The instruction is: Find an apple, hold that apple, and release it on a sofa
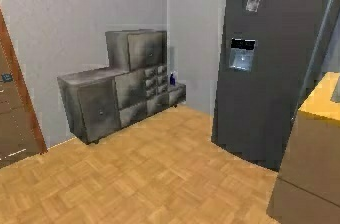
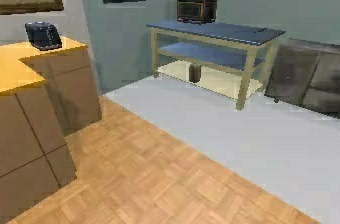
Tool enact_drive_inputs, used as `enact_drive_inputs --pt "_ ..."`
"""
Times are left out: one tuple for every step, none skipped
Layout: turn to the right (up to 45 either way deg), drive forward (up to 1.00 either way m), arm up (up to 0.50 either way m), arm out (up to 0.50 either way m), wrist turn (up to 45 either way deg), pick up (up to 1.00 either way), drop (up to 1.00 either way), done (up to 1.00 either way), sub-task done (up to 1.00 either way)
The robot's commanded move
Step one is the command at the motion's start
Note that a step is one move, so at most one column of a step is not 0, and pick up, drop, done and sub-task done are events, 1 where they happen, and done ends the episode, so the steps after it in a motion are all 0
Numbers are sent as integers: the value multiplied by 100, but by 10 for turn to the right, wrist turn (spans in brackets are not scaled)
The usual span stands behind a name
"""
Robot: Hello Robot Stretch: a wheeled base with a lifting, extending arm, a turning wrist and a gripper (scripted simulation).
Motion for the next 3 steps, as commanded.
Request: enact_drive_inputs --pt "420 0 0 0 0 0 0 0 0" --pt "0 20 0 0 0 0 0 0 0" --pt "-450 0 0 0 0 0 0 0 0"
